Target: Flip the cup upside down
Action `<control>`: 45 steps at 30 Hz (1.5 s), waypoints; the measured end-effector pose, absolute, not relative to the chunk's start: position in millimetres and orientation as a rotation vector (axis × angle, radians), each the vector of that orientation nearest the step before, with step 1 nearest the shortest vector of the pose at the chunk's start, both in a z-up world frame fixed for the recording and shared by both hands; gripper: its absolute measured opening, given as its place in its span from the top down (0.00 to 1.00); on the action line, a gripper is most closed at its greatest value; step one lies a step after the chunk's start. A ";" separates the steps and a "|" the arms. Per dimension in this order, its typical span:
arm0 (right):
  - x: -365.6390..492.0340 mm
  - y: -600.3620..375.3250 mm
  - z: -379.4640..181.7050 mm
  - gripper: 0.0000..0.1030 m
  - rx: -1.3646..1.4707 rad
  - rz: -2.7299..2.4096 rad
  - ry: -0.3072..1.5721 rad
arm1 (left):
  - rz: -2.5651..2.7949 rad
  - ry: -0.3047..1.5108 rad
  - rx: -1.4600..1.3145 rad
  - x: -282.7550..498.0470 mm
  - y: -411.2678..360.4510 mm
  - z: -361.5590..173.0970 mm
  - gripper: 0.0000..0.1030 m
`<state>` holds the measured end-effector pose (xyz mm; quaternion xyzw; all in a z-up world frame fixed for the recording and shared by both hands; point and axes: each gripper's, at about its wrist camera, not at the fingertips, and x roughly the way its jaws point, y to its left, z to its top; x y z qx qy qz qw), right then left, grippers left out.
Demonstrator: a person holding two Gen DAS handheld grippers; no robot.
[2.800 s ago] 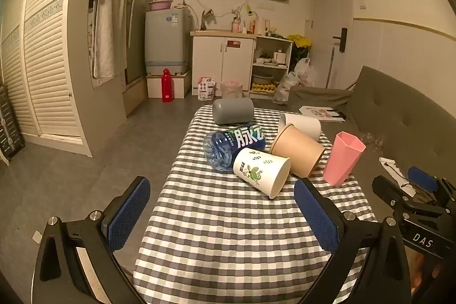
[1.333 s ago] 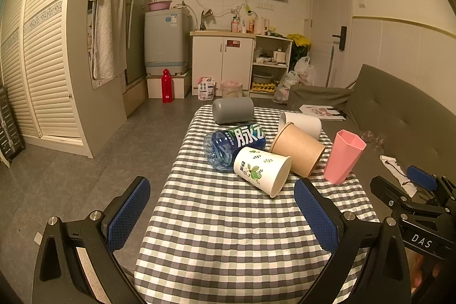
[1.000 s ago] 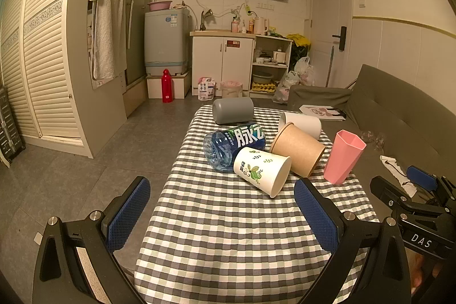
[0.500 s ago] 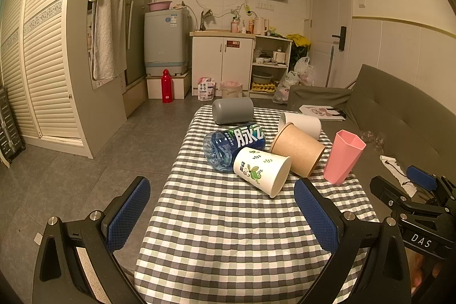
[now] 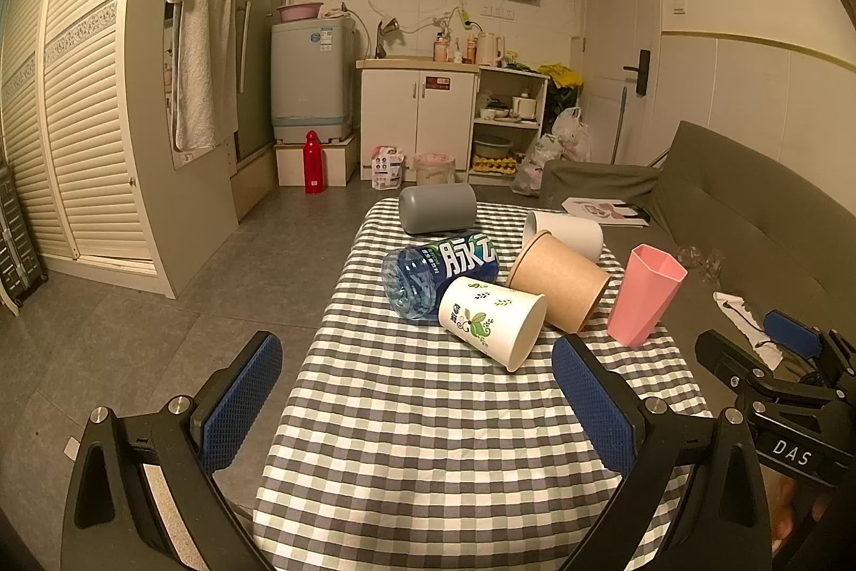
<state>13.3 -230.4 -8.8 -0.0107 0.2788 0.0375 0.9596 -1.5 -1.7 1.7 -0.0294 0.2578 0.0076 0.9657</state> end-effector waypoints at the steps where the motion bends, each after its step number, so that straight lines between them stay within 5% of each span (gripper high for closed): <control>1: 13.3 -230.3 -8.8 0.07 -0.022 0.076 0.565 | 0.015 0.522 -0.060 -1.5 -1.7 1.6 0.00; 15: 20.8 -234.8 -11.7 0.07 0.022 0.044 0.598 | 0.022 0.547 -0.050 6.9 -1.1 -4.7 0.00; 37: 156.8 -264.1 -61.2 0.09 0.007 -0.013 0.725 | 0.055 0.706 -0.018 61.7 1.2 -51.7 0.00; 45: 172.0 -259.3 -70.5 0.41 0.003 0.025 0.760 | 0.053 0.721 -0.018 65.9 1.7 -54.3 0.00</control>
